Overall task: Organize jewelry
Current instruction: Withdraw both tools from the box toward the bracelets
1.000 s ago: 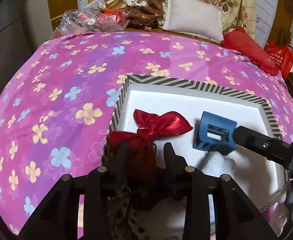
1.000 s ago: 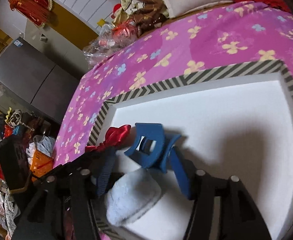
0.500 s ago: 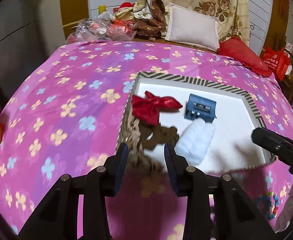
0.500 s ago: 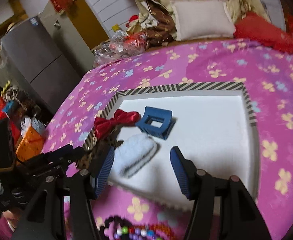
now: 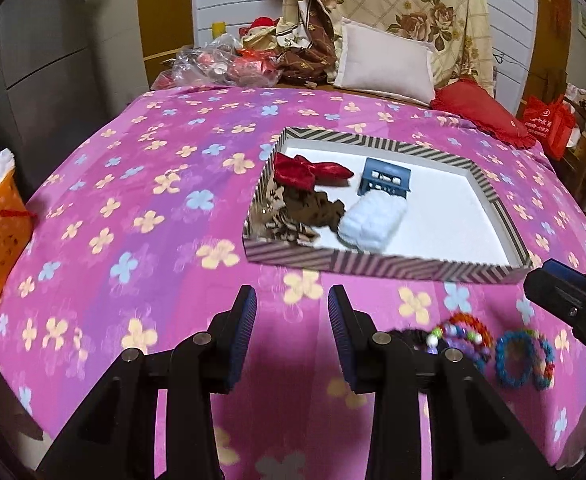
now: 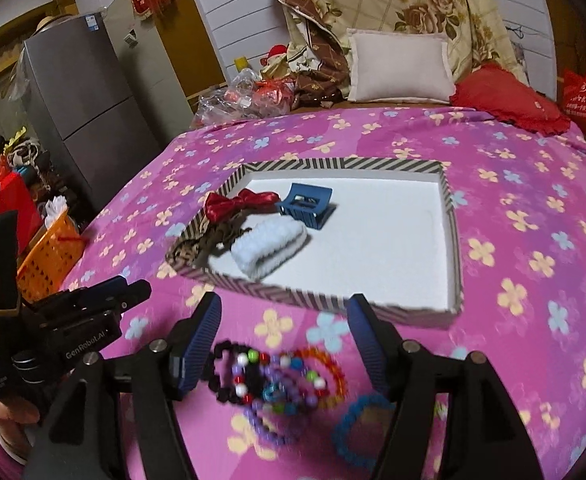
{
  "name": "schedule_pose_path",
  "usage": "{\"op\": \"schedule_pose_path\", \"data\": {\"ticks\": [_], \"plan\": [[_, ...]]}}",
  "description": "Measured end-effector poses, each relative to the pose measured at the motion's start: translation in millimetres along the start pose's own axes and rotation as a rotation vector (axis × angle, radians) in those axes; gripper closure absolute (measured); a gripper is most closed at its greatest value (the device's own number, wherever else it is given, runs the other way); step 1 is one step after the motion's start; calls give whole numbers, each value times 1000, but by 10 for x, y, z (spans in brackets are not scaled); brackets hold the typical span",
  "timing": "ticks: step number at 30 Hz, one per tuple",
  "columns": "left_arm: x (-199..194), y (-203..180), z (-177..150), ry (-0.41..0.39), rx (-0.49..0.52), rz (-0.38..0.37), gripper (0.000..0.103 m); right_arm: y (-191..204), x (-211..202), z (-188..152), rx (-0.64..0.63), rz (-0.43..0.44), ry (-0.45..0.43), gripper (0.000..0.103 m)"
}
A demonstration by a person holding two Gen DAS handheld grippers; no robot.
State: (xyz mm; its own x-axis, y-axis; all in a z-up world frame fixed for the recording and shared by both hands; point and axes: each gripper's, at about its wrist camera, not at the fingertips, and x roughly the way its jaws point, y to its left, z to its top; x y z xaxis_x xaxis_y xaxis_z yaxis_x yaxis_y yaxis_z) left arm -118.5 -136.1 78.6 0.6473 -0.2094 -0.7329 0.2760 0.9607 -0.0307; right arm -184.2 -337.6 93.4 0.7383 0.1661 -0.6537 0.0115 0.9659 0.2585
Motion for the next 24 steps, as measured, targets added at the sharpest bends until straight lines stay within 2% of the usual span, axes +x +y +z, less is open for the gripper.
{"op": "schedule_pose_path", "data": {"ticks": [8, 15, 24], "plan": [[-158, -58, -200, -16, 3, -7, 66, 20, -196, -268, -20, -19, 3, 34], [-133, -45, -300, 36, -25, -92, 66, -75, -323, -428, -42, -72, 6, 34], [-12, -159, -366, 105, -25, -171, 66, -87, -227, -621, -74, -50, 57, 34]]}}
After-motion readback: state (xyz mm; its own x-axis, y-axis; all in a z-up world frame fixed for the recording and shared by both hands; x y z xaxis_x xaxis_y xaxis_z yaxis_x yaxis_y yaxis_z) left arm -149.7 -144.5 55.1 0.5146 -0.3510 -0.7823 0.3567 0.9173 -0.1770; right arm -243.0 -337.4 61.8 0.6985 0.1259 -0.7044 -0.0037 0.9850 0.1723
